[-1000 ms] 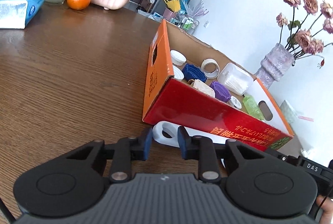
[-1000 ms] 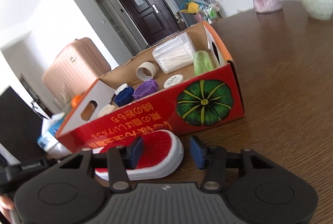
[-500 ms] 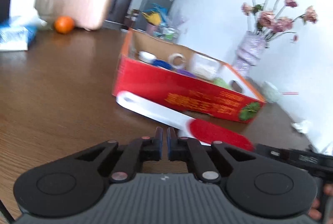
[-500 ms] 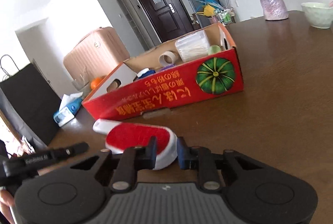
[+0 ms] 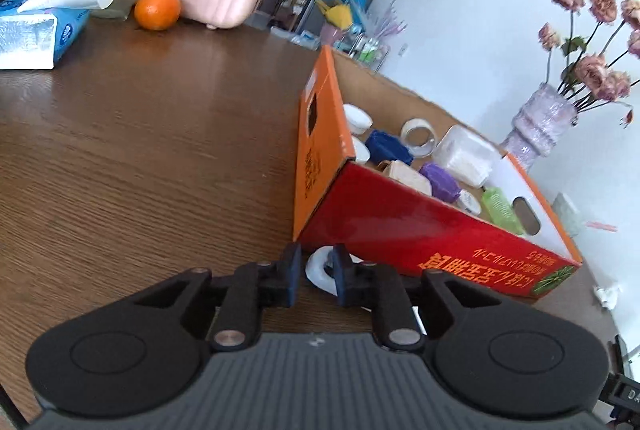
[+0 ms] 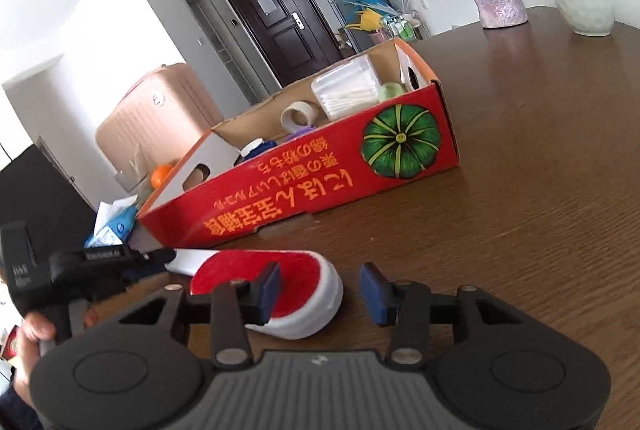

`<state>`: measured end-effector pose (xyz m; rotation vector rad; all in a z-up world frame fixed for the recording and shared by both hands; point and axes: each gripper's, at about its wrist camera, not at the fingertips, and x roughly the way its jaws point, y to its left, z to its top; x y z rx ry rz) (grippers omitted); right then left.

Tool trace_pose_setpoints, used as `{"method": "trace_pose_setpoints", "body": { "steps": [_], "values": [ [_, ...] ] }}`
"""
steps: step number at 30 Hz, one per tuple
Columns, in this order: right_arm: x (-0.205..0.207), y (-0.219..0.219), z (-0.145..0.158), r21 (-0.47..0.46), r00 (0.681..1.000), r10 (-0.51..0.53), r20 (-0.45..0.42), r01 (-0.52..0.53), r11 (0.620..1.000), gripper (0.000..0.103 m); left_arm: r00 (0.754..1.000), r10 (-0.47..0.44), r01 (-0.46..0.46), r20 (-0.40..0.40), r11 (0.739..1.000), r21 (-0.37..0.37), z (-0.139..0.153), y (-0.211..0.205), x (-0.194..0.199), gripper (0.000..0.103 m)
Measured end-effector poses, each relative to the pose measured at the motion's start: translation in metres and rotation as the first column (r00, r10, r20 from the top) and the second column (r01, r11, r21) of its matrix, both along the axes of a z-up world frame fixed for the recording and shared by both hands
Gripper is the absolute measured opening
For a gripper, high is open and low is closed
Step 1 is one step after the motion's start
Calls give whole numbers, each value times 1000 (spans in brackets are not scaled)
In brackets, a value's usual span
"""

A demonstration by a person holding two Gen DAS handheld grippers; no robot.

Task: Organize rigid objects
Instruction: 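Grasp the red brush head with the right tool while the left tool grasps its white handle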

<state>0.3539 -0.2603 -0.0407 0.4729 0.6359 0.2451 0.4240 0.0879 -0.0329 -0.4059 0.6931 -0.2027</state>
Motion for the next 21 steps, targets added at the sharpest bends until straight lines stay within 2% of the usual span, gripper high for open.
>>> {"method": "trace_pose_setpoints", "body": {
  "steps": [4, 6, 8, 10, 15, 17, 21],
  "values": [
    [6, -2, -2, -4, 1000, -17, 5, 17, 1000, 41, 1000, -22, 22, 3, 1000, -13, 0, 1, 4, 16],
    [10, -3, 0, -4, 1000, 3, 6, -3, 1000, 34, 1000, -26, 25, -7, 999, -30, -1, 3, 6, 16],
    [14, -4, 1, -6, 1000, 5, 0, -5, 1000, 32, 1000, -29, 28, -11, 999, -45, -1, 5, 7, 16],
    [18, -6, 2, -8, 1000, 3, -3, -3, 1000, 32, 999, -36, 36, -6, 999, -40, 0, 4, 7, 16],
    [26, -15, -1, 55, 1000, -5, -30, 7, 998, 31, 999, -46, 46, 6, 999, -13, 0, -3, -2, 15],
    [18, -11, 2, 12, 1000, -19, -8, 19, 1000, 30, 999, -41, 41, 2, 999, -8, 2, -6, -13, 15],
    [-9, -12, 7, -32, 1000, -18, 10, 18, 999, 30, 997, -14, 12, 71, 1000, 27, 8, -19, -72, 15]
  ]
}}
